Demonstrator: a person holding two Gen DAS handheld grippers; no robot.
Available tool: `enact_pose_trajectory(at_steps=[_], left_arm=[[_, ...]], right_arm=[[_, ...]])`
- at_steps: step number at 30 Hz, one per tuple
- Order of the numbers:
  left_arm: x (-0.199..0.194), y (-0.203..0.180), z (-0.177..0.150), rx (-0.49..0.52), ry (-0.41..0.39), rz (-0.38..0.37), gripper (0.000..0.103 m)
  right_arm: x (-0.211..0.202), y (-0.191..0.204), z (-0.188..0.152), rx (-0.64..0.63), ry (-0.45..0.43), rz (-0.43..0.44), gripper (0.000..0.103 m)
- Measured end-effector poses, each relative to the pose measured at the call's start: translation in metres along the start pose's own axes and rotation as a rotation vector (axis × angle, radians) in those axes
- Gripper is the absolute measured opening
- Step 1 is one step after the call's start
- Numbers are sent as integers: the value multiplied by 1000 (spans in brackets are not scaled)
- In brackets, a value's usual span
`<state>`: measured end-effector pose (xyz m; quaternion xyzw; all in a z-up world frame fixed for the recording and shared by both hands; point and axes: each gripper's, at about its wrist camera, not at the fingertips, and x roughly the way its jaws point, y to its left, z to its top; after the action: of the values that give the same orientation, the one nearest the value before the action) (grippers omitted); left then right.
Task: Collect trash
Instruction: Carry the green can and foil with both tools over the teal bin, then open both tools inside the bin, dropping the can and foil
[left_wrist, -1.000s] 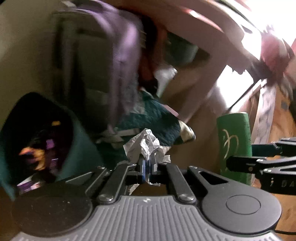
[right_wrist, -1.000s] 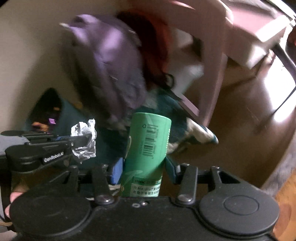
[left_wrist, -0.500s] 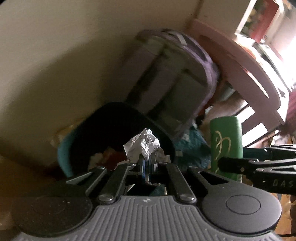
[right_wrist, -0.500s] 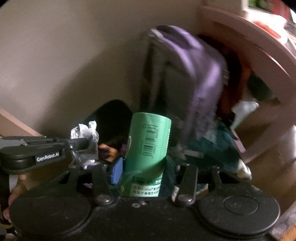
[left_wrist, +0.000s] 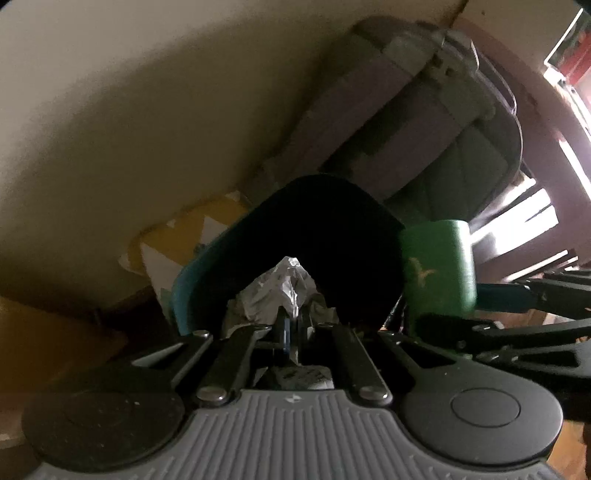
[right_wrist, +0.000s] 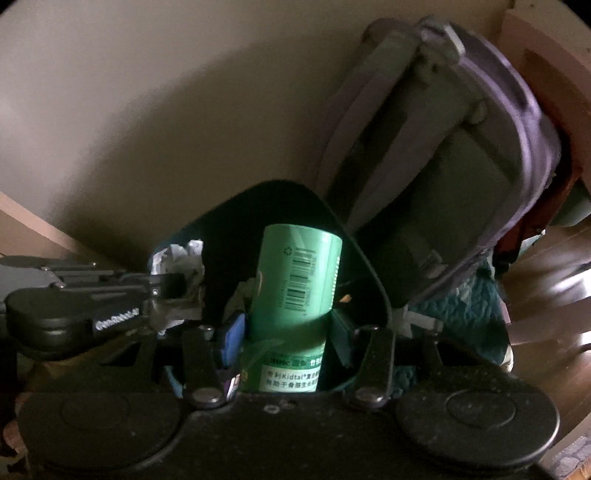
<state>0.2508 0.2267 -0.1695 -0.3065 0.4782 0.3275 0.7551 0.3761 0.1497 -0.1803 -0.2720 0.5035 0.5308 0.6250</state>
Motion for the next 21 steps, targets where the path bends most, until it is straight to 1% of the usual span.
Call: enact_pose_trajectory(at_steps=[2,5,10,16,20,21], left_arm=[[10,-1,2,17,16,-5,3],[24,-4,4,41,45,14,3],[48,0,6,54,107,20,3],[68,7,5,49,169,19,4],[74,7,6,47,200,-3,5],[75,7,6,43,203,-7,6]], right_arm=[[14,3,2,-13,18,-5,49],[32,6,3,-22,43,-23,48],[51,0,6,9,64,-39,49],[54,-2,7,31,74,-50,50],[53,-2,6,36,87,-53,50],[53,-2,7,37,97,-54,52]])
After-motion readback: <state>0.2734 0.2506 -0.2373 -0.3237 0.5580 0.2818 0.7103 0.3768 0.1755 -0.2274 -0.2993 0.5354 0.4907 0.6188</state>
